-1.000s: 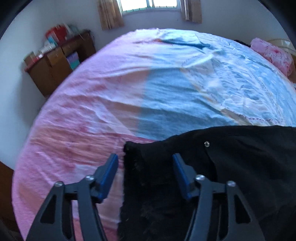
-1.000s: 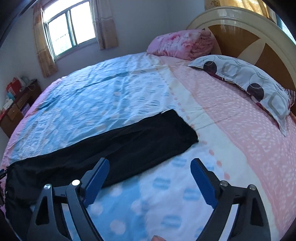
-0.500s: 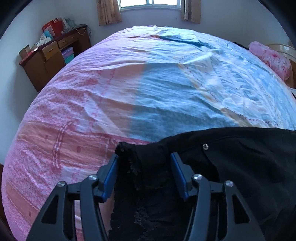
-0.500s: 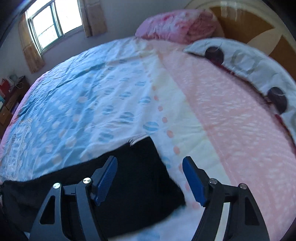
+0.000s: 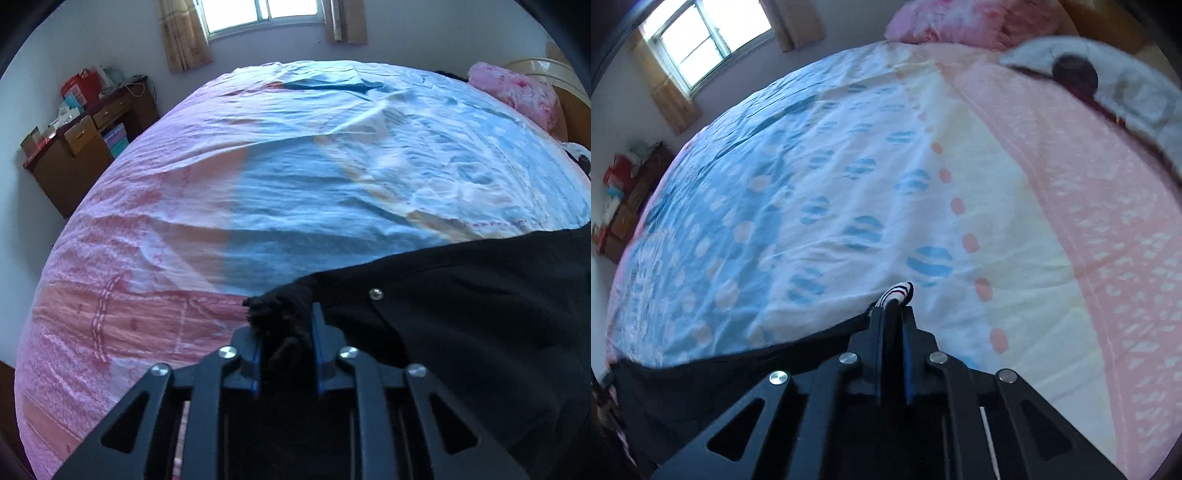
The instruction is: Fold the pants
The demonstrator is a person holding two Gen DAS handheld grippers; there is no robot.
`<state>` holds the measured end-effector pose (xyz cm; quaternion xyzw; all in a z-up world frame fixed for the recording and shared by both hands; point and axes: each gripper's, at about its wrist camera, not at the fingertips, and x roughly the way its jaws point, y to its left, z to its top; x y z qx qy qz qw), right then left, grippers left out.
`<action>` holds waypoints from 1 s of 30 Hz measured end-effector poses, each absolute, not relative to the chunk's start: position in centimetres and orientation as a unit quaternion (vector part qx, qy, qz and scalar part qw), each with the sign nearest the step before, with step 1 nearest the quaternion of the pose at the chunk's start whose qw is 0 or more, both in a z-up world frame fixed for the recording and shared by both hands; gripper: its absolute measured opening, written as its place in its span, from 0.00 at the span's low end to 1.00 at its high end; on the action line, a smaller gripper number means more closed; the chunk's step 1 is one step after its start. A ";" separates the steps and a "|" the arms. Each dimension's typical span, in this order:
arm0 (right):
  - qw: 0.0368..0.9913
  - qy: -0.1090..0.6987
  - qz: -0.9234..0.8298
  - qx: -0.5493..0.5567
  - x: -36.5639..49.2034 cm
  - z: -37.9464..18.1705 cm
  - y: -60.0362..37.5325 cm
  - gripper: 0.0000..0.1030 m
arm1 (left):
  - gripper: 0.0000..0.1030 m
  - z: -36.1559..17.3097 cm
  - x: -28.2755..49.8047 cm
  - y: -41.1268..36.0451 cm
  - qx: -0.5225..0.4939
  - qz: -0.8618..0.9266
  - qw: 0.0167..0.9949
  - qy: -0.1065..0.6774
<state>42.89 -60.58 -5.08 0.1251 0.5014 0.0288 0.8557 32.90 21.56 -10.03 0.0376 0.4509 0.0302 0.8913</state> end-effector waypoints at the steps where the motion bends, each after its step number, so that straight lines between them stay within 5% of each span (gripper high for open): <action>1: 0.861 0.493 0.035 0.124 41.9 -3.9 -60.5 0.08 | 0.18 -9.7 32.6 21.6 0.033 0.028 0.894 0.445; 16: 0.932 0.336 0.048 0.127 18.3 9.9 -64.0 0.08 | 0.18 -0.9 19.3 24.8 -0.085 -0.064 0.950 0.293; 30: 0.927 0.324 0.034 0.187 -1.3 3.0 -67.1 0.08 | 0.18 -6.0 6.9 25.4 -0.098 -0.109 0.945 0.293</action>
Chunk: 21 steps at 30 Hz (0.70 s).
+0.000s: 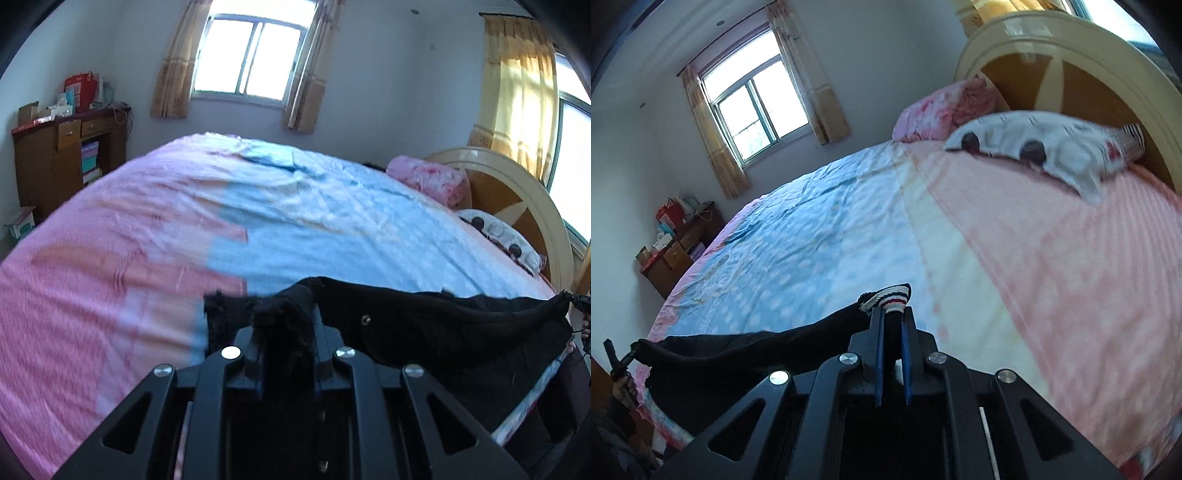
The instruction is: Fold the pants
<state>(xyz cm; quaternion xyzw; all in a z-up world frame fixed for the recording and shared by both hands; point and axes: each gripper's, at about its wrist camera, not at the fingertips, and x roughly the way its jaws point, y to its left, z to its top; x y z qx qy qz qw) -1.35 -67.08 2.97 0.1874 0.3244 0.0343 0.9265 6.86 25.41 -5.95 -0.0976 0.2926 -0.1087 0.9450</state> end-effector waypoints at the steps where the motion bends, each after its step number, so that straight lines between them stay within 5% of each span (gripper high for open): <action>1: 0.925 0.327 0.034 0.190 -2.0 2.4 -67.1 0.08 | 0.18 -6.5 6.4 25.5 -0.099 -0.109 0.944 0.294; 9: 0.913 0.358 0.015 0.193 -5.2 -0.9 -67.6 0.08 | 0.21 -8.3 4.0 25.7 -0.101 -0.114 0.948 0.279; 12: 0.911 0.369 -0.002 0.184 -6.0 -0.6 -67.7 0.17 | 0.22 -8.1 3.1 25.5 -0.086 -0.122 0.951 0.270; 14: 0.914 0.372 -0.028 0.161 -7.2 0.3 -67.6 0.29 | 0.36 -7.9 2.3 25.3 -0.066 -0.116 0.955 0.266; 21: 0.938 0.314 -0.038 0.143 -10.2 4.8 -66.0 0.30 | 0.60 -8.1 -0.9 26.3 -0.035 -0.105 0.951 0.288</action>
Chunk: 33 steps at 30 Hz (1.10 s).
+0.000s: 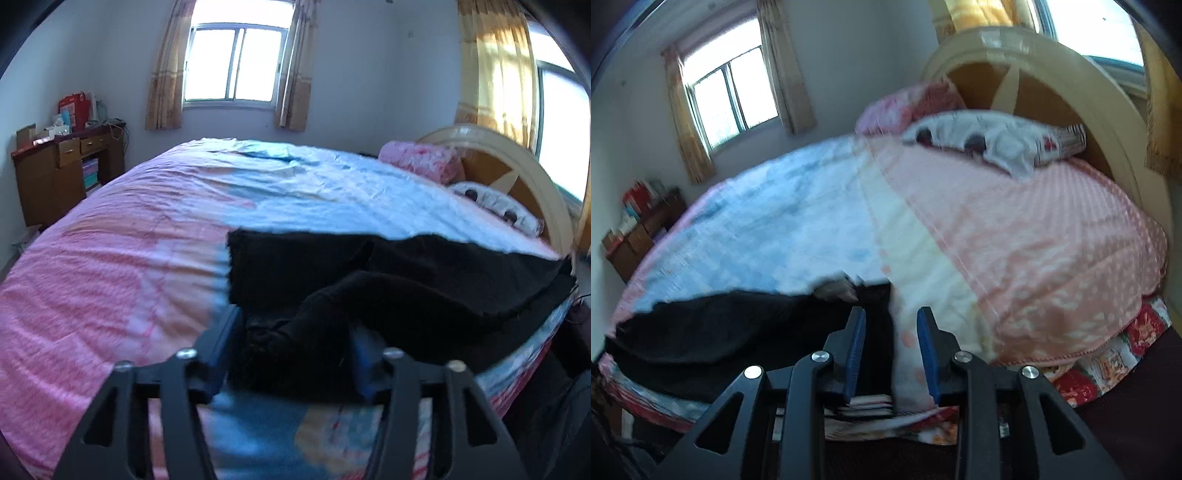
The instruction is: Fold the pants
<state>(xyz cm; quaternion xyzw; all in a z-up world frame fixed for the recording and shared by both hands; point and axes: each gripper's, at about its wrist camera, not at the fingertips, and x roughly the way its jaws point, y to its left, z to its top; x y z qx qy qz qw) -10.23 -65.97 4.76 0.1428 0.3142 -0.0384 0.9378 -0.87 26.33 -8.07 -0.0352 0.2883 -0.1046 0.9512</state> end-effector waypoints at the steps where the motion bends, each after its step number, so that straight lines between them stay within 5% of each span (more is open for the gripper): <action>1: 0.942 0.303 -0.028 0.141 -10.2 5.4 -65.3 0.30 | 0.62 -8.2 -1.2 26.5 -0.032 -0.102 0.950 0.295; 6: 0.949 0.293 0.060 0.101 -7.2 7.9 -58.3 0.31 | 0.64 -8.3 -2.9 27.1 -0.033 -0.093 0.945 0.311; 10: 0.928 0.331 0.173 0.014 -3.4 6.8 -47.4 0.35 | 0.82 -8.8 -3.6 27.8 0.010 -0.032 0.947 0.319; 21: 0.829 0.387 0.368 -0.166 -2.7 -1.6 -24.5 0.36 | 0.81 -9.4 -3.0 28.9 -0.181 -0.097 0.922 0.329; 27: 0.814 0.388 0.395 -0.175 -1.7 -1.7 -21.5 0.36 | 0.72 -10.1 -1.2 27.9 -0.235 -0.115 0.900 0.348; 30: 0.813 0.384 0.402 -0.174 -1.4 -1.5 -21.1 0.36 | 0.51 -10.9 -1.1 28.5 -0.282 -0.125 0.882 0.358; 32: 0.812 0.385 0.404 -0.169 -1.1 -1.8 -20.4 0.36 | 0.27 -11.0 -0.9 28.5 -0.271 -0.114 0.885 0.362; 33: 0.811 0.387 0.404 -0.170 -0.8 -2.0 -20.2 0.36 | 0.26 -11.0 -0.8 28.6 -0.263 -0.112 0.886 0.365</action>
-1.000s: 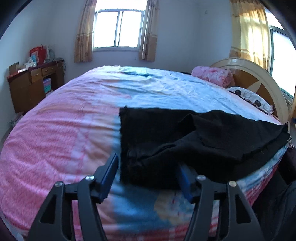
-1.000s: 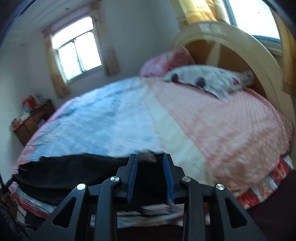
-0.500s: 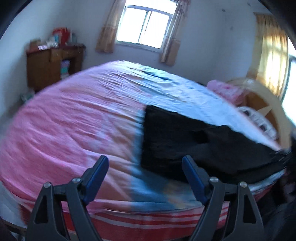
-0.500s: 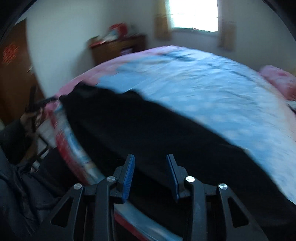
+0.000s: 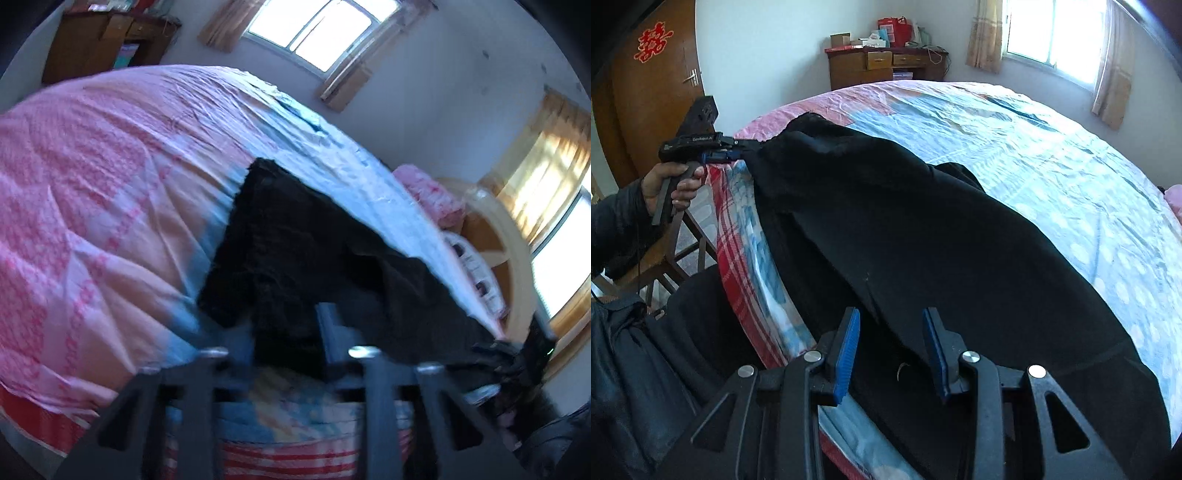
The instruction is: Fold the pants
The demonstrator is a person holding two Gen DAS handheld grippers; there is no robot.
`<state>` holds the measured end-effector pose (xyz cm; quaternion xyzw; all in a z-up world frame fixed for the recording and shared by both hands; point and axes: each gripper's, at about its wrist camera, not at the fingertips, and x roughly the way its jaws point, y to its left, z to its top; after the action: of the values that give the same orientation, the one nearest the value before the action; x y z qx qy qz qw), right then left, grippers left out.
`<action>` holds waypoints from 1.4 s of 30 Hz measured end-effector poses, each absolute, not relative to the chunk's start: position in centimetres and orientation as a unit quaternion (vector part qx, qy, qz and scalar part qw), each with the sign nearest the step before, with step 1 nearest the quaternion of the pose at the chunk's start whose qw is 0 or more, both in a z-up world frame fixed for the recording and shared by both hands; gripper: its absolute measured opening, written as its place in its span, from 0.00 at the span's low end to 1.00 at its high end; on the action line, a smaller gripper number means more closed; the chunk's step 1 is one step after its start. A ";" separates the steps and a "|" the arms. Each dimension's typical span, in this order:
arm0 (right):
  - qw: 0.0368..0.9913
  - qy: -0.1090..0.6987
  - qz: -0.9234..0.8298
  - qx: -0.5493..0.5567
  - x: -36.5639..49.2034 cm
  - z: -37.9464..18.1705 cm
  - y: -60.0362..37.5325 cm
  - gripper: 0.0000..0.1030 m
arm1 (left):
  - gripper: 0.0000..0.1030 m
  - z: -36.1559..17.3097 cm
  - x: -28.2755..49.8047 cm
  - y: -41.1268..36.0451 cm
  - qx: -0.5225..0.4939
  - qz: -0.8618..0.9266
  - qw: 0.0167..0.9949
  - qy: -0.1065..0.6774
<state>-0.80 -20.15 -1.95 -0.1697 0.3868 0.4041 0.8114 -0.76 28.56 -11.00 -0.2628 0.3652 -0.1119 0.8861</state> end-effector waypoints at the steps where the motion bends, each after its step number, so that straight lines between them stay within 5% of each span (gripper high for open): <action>1: 0.811 0.388 0.403 -0.172 -0.5 -2.1 -19.8 0.36 | 0.24 -10.9 -0.6 28.8 -0.268 -0.112 0.886 0.361; 6: 0.801 0.389 0.428 -0.155 1.7 -0.2 -17.5 0.36 | 0.19 -9.5 0.0 28.2 -0.223 -0.101 0.902 0.357; 9: 0.793 0.383 0.455 -0.129 3.9 2.6 -15.1 0.36 | 0.26 -9.4 0.1 27.7 -0.198 -0.084 0.904 0.370; 12: 0.770 0.391 0.490 -0.121 6.9 4.8 -10.5 0.48 | 0.47 -9.1 -0.7 27.6 -0.174 -0.062 0.909 0.373; 14: 0.765 0.380 0.502 -0.136 8.7 5.7 -6.8 0.54 | 0.70 -9.1 -1.9 28.1 -0.168 -0.053 0.913 0.368; 15: 0.762 0.374 0.509 -0.143 9.6 6.0 -4.6 0.54 | 0.70 -9.2 -2.6 28.4 -0.183 -0.061 0.911 0.364; 21: 0.713 0.395 0.553 -0.172 13.8 4.1 7.6 0.54 | 0.66 -11.1 -2.3 28.9 -0.267 -0.105 0.888 0.360; 27: 0.671 0.423 0.575 -0.199 15.2 1.0 14.8 0.54 | 0.46 -11.5 -0.8 28.5 -0.277 -0.110 0.884 0.361; 28: 0.665 0.425 0.577 -0.210 15.1 0.5 15.5 0.54 | 0.35 -11.5 -0.8 28.7 -0.270 -0.099 0.885 0.365; 34: 0.652 0.416 0.590 -0.230 14.6 -0.1 16.2 0.19 | 0.32 -10.2 -0.8 29.0 -0.274 -0.104 0.890 0.349; 42: 0.690 0.412 0.568 -0.178 16.5 0.8 15.6 0.14 | 0.32 -9.3 1.7 29.1 -0.243 -0.078 0.898 0.357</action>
<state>16.54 15.55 0.84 -0.1784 0.4121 0.5676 0.6901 1.74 29.06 -9.29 -0.2431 0.3572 -0.0778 0.8985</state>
